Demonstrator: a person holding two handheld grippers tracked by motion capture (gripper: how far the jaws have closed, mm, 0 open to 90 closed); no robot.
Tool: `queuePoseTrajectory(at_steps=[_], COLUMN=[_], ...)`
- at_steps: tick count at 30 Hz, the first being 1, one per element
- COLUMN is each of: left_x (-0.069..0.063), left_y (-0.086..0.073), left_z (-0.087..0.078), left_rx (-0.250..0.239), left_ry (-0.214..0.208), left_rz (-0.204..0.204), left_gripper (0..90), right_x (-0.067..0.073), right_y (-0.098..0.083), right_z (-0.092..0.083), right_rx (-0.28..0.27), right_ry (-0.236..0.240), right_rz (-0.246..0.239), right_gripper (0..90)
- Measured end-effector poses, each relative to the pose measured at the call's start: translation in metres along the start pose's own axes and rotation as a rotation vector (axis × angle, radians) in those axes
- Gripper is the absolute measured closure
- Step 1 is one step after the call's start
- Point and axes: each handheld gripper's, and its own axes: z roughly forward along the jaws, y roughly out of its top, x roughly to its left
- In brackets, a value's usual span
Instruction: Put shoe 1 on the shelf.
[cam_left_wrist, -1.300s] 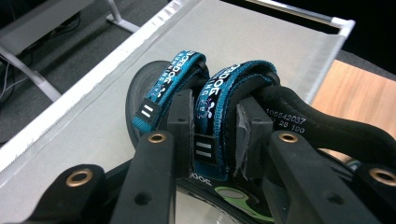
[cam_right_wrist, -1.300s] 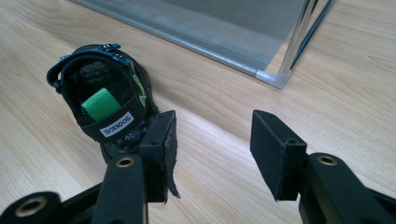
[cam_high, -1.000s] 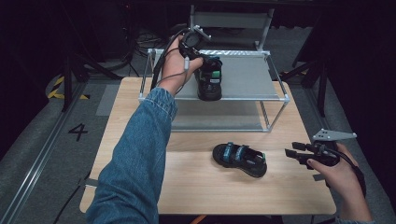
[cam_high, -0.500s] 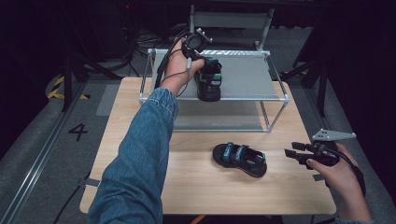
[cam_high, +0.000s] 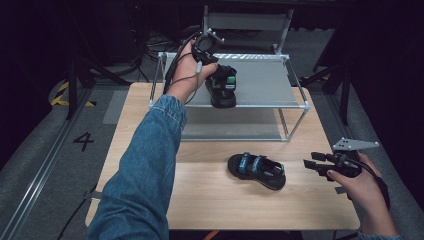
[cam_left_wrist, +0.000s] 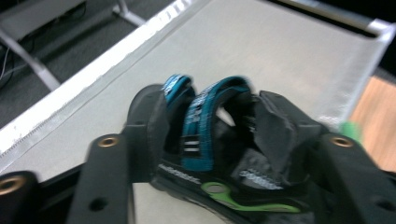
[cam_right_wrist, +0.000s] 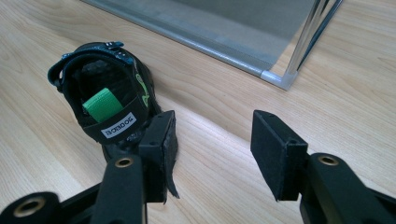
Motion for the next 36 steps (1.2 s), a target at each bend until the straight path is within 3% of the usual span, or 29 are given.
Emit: queuePoseTrajectory(at_steps=[3,7,12,14,17,22,26,30,34,36], left_x=[-0.01,-0.024,-0.047,-0.051,-0.065,-0.077,-0.079,-0.078,-0.076,-0.073], left_y=[-0.004,-0.011,-0.022,-0.023,-0.032,-0.055,-0.065,-0.074,-0.079,-0.082], left_z=[-0.012,-0.034,-0.05,-0.052,-0.056,-0.04,-0.028,-0.013,-0.005,0.001], left_rx=[0.017,-0.022,-0.014,-0.009,0.009,0.026,0.04,0.032,0.022,0.014], left_ry=[-0.001,-0.013,-0.043,-0.051,-0.098,-0.156,-0.17,-0.182,-0.207,-0.191], left_rz=[0.021,0.035,0.06,0.061,0.066,0.053,0.046,0.006,-0.015,-0.031], left_gripper=[35.0,31.6,32.7,36.4,41.7,52.5,56.9,61.5,60.5,60.8], right_x=[0.001,0.002,0.004,0.004,0.005,0.005,0.005,0.006,0.005,0.005], right_y=[0.001,0.004,0.006,0.006,0.007,0.006,0.006,0.005,0.005,0.005], right_z=[0.002,0.007,0.011,0.013,0.014,0.015,0.016,0.017,0.018,0.019], right_rx=[0.006,0.012,0.021,0.02,0.027,0.025,0.032,0.034,0.036,0.041], right_ry=[0.005,0.011,0.018,0.017,0.022,0.022,0.025,0.027,0.028,0.029], right_rz=[-0.004,-0.01,-0.018,-0.025,-0.023,-0.023,-0.017,-0.023,-0.022,-0.024], right_gripper=[51.6,51.6,51.6,51.5,51.5,51.5,51.5,51.4,51.3,51.1])
